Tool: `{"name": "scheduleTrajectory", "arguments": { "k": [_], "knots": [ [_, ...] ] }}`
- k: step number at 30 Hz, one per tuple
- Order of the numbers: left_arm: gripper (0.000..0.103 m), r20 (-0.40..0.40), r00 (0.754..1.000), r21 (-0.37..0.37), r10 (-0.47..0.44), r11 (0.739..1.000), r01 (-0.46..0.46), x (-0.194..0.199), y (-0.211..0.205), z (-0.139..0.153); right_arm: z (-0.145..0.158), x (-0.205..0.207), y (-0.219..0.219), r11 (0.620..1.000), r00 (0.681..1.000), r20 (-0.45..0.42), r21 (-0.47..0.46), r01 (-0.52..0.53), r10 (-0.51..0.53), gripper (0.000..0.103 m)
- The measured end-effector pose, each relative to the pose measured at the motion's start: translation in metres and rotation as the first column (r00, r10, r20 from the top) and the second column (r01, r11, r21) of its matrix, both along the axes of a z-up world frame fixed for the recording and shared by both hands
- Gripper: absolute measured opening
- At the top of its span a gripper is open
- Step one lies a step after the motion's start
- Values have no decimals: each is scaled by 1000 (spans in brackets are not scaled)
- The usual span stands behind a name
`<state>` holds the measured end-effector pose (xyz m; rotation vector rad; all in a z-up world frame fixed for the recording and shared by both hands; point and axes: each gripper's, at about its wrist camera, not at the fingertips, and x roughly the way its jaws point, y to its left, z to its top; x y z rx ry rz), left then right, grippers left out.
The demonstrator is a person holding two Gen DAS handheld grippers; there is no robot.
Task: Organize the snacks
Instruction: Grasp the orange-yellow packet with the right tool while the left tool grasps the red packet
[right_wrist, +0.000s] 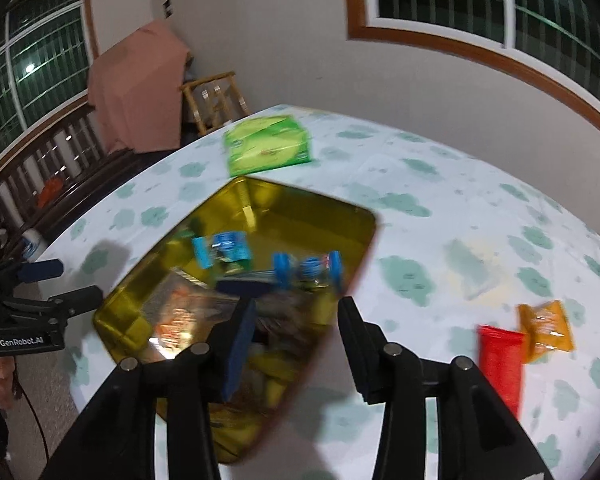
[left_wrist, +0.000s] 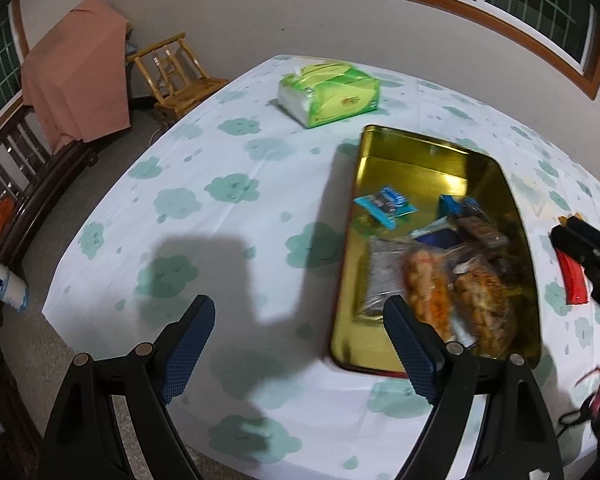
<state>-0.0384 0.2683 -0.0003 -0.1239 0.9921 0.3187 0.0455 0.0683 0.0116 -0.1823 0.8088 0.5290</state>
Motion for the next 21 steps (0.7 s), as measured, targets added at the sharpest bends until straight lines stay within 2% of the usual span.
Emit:
{"name": "scheduleTrajectory", "arguments": {
  "k": [4,9,11,15,21],
  "knots": [
    [84,9,1000,0,-28,1000,28,9,-15,5,0,16,-48,993,993,4,-15,119,-119,47],
    [84,15,998,-2,-63,998,63,19,-33,9,-9,42,-124,951,950,-50,-5,310,-309,47],
    [84,17,997,0,-75,997,75,23,-39,11,-14,49,-144,935,932,-73,0,355,-354,47],
    [84,14,996,5,-93,996,92,28,-47,12,-31,65,-174,910,902,-136,15,415,-410,47],
    [84,2,995,7,-103,995,103,38,-55,11,-59,83,-185,890,873,-213,32,455,-439,47]
  ]
}}
